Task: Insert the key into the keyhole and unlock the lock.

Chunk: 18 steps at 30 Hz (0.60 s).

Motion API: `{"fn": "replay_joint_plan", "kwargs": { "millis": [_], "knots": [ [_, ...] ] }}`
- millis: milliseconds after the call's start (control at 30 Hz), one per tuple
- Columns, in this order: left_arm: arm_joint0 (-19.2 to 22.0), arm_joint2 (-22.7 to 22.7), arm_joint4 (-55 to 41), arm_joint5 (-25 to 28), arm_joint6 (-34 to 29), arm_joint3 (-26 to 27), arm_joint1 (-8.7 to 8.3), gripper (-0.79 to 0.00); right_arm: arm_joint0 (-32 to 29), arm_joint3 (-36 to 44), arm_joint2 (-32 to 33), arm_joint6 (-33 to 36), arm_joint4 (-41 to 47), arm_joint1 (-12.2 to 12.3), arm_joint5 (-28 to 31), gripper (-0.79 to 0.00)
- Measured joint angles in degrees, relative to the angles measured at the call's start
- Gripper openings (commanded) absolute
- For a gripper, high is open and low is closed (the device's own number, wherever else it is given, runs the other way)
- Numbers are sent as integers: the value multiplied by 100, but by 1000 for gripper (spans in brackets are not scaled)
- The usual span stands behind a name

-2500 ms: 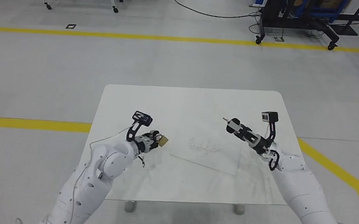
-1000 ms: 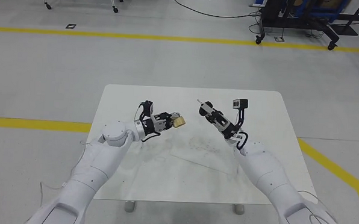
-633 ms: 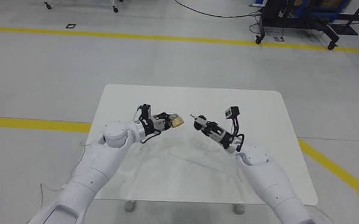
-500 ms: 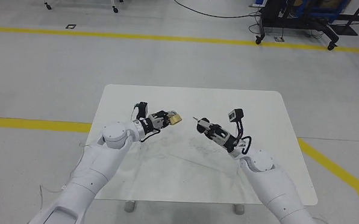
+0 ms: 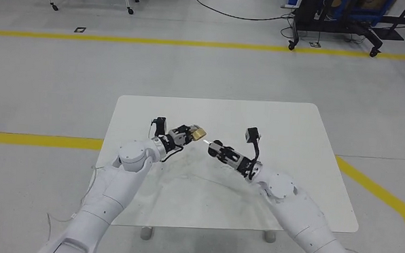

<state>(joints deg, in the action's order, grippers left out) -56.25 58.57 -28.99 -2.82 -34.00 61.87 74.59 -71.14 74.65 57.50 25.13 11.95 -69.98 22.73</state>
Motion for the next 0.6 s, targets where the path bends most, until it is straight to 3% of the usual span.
{"fn": "replay_joint_plan", "kwargs": {
  "millis": [167,600],
  "knots": [
    [-14,-29,129,125,214,25,28,-785,-187,333,-109,-593,-165,-53,-359,-785],
    [33,-45,293,151,210,-80,72,-785,-58,85,-136,-776,95,-174,-511,-785]
  ]
}}
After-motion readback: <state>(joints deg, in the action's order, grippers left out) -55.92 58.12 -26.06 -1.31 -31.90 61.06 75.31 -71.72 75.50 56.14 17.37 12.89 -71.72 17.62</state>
